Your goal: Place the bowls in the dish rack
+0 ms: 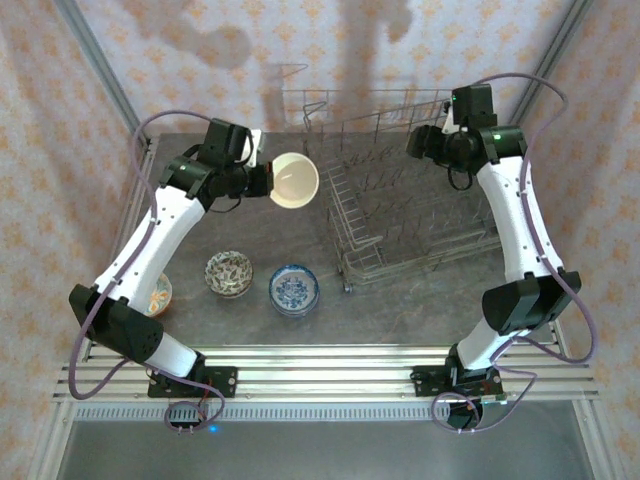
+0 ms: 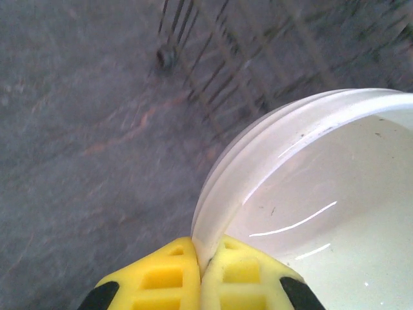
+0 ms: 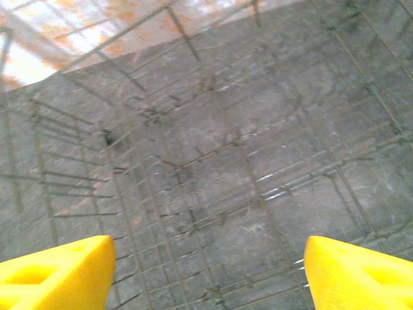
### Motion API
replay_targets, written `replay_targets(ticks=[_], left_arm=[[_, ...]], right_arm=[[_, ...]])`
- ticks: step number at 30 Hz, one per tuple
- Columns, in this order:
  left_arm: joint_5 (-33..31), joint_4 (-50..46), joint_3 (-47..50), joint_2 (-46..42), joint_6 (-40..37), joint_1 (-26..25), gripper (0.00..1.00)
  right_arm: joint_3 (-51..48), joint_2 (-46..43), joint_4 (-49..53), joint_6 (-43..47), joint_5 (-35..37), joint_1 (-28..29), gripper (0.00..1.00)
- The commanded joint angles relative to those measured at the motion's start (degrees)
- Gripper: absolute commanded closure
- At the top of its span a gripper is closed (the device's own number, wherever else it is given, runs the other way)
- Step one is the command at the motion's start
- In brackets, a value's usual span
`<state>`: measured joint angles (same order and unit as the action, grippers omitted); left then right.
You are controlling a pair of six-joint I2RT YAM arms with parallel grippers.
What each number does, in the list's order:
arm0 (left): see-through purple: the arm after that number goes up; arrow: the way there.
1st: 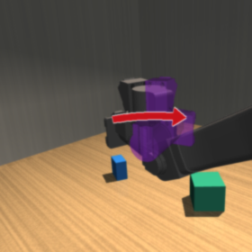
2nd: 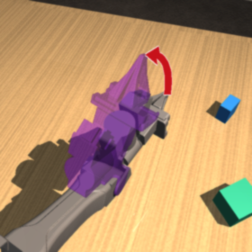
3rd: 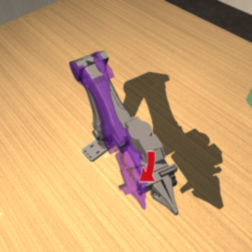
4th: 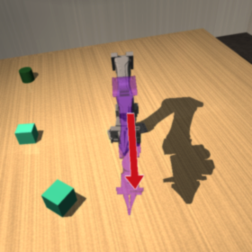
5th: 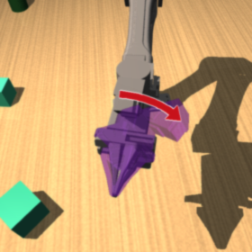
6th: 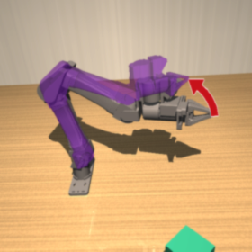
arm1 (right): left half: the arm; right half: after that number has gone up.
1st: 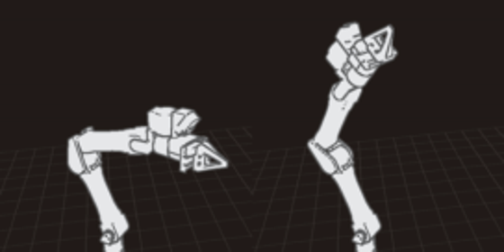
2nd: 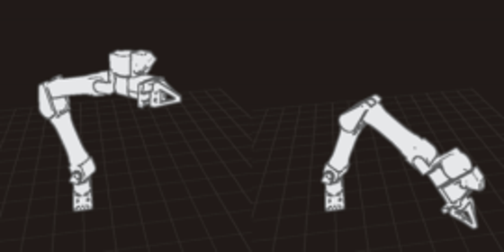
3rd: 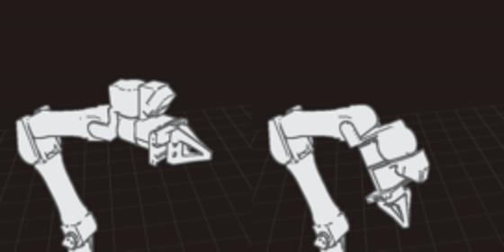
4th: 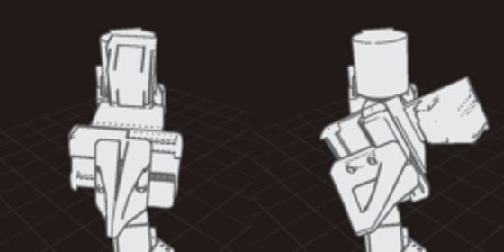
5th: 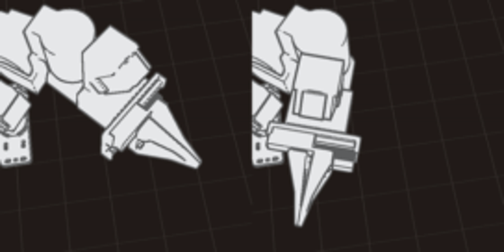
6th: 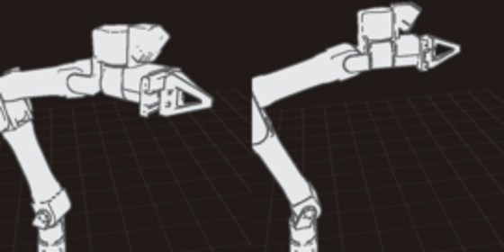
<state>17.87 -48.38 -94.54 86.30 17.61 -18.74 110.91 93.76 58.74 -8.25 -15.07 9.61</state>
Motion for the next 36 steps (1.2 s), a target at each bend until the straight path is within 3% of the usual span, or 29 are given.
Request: replay_targets(ticks=[1, 6, 18, 28, 36], left_arm=[[-0.7, 9.5, -5.0, 1.1, 4.0, -1.2, 1.0], [-6.2, 11.1, -10.2, 4.2, 3.4, -4.6, 1.0], [-10.4, 15.0, -17.3, 10.6, 4.3, -10.1, 1.0], [-9.6, 15.2, -19.2, 12.7, 5.3, -11.6, 1.0], [-10.7, 13.5, -20.7, 14.3, 6.1, -12.4, 1.0]], right_arm=[[4.1, -1.1, 2.6, 2.4, 0.0, 3.4, 0.27], [5.8, -2.7, 1.3, 3.9, -2.4, 7.3, 0.29], [1.5, -6.9, -7.9, 5.8, -6.7, 15.0, 0.36], [-1.2, -4.6, -11.7, 3.2, -1.7, 16.5, 0.48], [-0.6, -2.3, -12.0, 3.4, 6.9, 18.8, 0.59]])
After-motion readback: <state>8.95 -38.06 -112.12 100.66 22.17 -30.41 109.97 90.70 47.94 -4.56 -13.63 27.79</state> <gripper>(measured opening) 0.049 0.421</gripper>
